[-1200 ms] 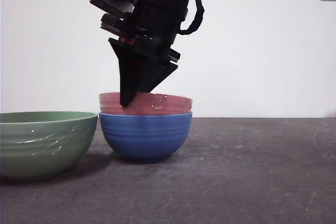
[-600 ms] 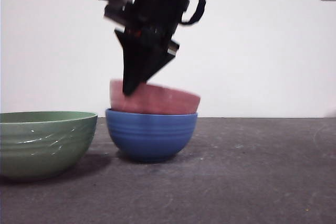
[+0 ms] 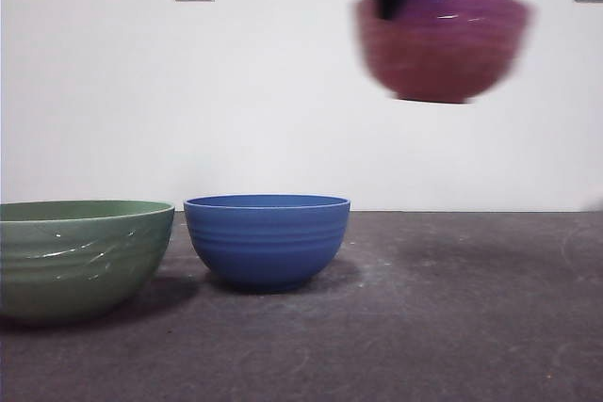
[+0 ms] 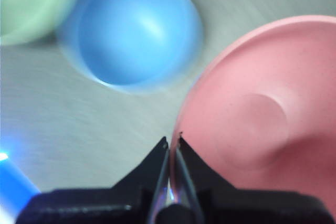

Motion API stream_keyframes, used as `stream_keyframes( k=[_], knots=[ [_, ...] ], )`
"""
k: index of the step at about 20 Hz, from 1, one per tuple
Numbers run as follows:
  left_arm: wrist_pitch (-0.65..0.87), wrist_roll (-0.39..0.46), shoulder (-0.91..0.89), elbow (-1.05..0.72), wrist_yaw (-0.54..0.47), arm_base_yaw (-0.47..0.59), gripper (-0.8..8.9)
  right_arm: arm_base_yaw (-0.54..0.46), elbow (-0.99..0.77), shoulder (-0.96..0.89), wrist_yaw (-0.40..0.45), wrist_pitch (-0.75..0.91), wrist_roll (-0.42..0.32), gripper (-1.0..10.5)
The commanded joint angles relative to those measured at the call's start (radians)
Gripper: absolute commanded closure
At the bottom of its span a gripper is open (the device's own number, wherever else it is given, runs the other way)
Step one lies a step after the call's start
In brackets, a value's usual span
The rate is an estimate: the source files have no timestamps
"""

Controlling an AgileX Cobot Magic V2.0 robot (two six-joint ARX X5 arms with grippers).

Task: Pick up the green bowl on the top,put the green bowl on the left,pick up the red bowl in the middle,put the red bowl on the right

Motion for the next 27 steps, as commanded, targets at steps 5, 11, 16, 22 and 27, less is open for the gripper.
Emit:
stream_keyframes(
  k=[5,11,16,22,27],
  knots=[
    [0.011,0.009,0.000,-0.001,0.000,0.003,4.99,-0.004,-0.260,-0.037,0.057,0.154,0.187,9.6],
    [0.011,0.009,0.000,-0.001,0.001,0.003,4.99,-0.002,-0.515,-0.032,0.003,0.504,0.215,9.6],
    [0.011,0.009,0.000,-0.001,0.002,0.003,4.99,-0.003,-0.536,0.028,-0.027,0.556,0.224,9.6],
    [-0.001,0.009,0.000,-0.001,0.006,0.003,4.99,-0.003,-0.536,0.065,-0.048,0.557,0.229,7.1],
    [0.013,0.009,0.000,-0.001,0.006,0.003,4.99,-0.003,-0.536,-0.045,-0.040,0.586,0.228,7.0]
  ],
)
